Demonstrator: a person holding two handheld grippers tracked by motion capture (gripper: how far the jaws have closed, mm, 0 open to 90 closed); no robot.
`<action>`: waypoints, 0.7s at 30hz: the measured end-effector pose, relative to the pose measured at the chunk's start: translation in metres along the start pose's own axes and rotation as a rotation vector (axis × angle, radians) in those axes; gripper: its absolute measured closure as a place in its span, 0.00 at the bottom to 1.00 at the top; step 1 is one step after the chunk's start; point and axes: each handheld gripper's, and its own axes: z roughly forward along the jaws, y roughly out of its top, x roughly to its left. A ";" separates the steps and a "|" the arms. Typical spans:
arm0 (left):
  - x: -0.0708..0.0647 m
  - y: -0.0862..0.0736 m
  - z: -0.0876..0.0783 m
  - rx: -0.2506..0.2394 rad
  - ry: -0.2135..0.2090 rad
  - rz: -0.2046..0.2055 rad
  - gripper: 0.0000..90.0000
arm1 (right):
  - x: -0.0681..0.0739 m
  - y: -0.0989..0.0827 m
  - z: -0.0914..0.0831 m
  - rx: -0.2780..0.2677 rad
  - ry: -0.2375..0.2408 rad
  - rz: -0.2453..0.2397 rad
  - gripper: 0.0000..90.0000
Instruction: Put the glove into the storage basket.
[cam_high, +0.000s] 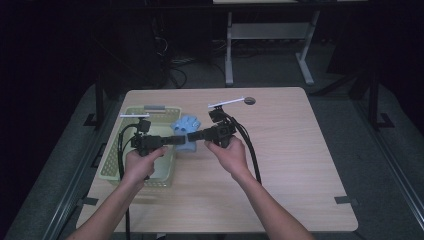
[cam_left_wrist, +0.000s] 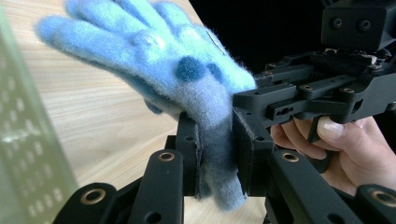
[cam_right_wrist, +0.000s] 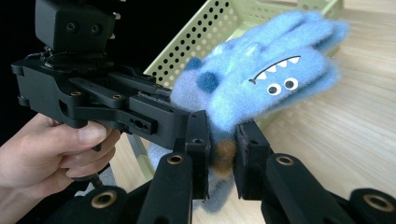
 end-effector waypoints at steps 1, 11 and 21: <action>0.001 0.000 -0.003 -0.002 0.000 0.000 0.81 | 0.000 0.000 0.000 0.000 0.000 0.000 0.87; 0.009 0.004 -0.029 -0.017 0.017 -0.009 0.81 | 0.013 0.011 0.021 0.005 0.028 -0.020 0.86; 0.013 0.006 -0.041 -0.014 0.018 -0.006 0.81 | 0.020 0.017 0.030 0.001 0.055 -0.018 0.86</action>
